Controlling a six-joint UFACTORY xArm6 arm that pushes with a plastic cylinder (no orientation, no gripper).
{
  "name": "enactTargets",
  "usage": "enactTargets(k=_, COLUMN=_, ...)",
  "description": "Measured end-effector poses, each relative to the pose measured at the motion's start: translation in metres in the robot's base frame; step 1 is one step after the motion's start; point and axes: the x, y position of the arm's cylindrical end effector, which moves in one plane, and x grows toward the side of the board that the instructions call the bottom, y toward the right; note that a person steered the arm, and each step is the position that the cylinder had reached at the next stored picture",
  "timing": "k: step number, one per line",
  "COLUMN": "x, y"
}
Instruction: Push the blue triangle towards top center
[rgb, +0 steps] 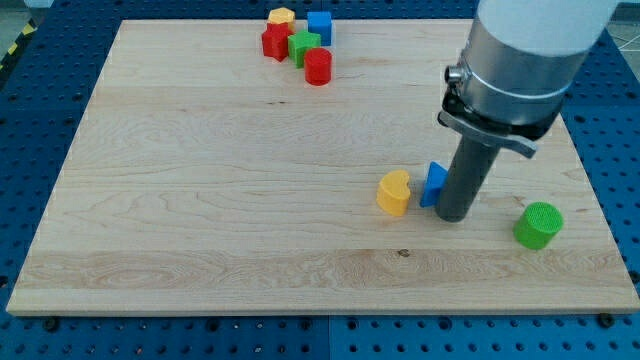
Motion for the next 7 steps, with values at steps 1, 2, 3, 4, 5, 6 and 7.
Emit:
enactTargets(k=1, x=-0.023, y=-0.011)
enactTargets(k=2, x=-0.049, y=-0.02)
enactTargets(k=3, x=-0.079, y=-0.03)
enactTargets(k=4, x=-0.11, y=-0.048)
enactTargets(k=5, x=-0.14, y=-0.061)
enactTargets(k=6, x=-0.158, y=-0.063)
enactTargets(k=7, x=-0.168, y=-0.059)
